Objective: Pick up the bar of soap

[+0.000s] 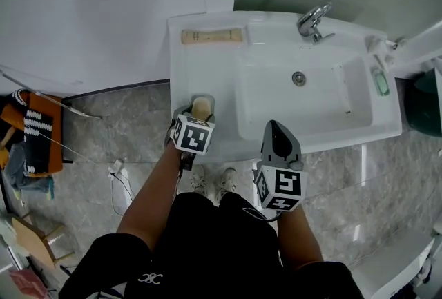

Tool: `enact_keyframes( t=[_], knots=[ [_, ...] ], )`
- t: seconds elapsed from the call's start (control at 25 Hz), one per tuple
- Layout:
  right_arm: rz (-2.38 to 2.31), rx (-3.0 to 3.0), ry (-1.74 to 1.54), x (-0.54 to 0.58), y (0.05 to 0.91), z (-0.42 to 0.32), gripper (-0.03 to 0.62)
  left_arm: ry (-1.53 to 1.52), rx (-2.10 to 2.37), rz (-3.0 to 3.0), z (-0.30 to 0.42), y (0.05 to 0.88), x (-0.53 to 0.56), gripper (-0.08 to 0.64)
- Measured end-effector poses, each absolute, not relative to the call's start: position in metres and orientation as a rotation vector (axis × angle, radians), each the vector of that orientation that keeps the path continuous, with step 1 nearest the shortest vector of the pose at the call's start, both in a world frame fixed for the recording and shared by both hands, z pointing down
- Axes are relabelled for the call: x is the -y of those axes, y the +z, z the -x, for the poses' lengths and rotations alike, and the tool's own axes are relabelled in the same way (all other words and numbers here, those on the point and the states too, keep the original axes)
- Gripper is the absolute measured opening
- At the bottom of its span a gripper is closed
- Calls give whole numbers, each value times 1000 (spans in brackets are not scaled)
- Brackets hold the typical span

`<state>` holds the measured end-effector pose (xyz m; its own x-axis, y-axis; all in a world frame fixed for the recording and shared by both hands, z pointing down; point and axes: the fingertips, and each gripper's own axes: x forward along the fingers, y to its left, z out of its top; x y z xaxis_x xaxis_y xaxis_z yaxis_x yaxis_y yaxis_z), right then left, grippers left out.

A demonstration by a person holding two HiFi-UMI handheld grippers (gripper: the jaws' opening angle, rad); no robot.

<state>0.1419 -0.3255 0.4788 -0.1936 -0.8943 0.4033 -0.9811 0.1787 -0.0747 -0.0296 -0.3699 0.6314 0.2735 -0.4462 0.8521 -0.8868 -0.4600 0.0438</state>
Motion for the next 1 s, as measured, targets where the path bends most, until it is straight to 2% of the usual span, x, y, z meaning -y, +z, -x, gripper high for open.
enact_keyframes(
  t=[1.0],
  knots=[
    [-1772, 2225, 506, 337, 492, -167, 5, 1187, 1131, -1904, 28, 655, 378, 288]
  ],
)
